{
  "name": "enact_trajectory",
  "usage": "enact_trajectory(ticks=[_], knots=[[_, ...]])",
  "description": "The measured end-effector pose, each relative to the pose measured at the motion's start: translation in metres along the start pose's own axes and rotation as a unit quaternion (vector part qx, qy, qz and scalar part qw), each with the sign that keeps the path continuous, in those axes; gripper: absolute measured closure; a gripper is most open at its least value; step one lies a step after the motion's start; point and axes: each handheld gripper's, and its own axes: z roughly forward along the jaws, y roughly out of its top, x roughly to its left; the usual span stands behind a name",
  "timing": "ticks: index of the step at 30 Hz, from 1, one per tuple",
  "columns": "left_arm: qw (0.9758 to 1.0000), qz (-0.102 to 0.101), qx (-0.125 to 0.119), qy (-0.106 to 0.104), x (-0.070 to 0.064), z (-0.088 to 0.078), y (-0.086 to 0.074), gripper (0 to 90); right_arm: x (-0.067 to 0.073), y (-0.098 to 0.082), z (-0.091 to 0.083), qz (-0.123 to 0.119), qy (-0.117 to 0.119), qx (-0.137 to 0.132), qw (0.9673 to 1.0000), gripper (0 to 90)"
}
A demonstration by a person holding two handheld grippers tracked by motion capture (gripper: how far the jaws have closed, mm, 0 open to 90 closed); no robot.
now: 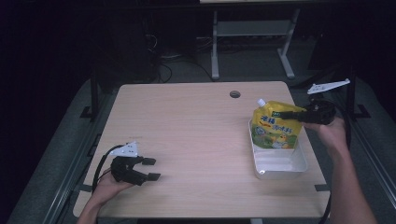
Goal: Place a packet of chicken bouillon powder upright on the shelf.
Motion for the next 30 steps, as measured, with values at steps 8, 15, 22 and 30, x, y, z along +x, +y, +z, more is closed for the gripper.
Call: enact_trajectory(ticks=[8, 15, 22, 30], knots=[[1.0, 0.0, -0.002, -0.004, 0.0, 0.0, 0.001, 33.2, 0.005, 0.011, -0.009, 0.001, -0.007, -0.023, 0.9997, 75.6], [1.0, -0.002, -0.002, -0.004, 0.001, -0.001, 0.0, 33.2, 0.003, 0.01, -0.007, 0.001, 0.001, -0.018, 0.9998, 87.8], [1.0, -0.002, -0.001, -0.004, 0.001, 0.0, 0.001, 32.7, 0.008, 0.014, -0.009, 0.001, -0.018, -0.013, 0.9998, 73.3], [1.0, -0.002, -0.002, -0.001, 0.001, -0.001, 0.0, 30.9, 0.02, 0.026, -0.009, -0.002, -0.028, -0.03, 0.9992, 61.6]])
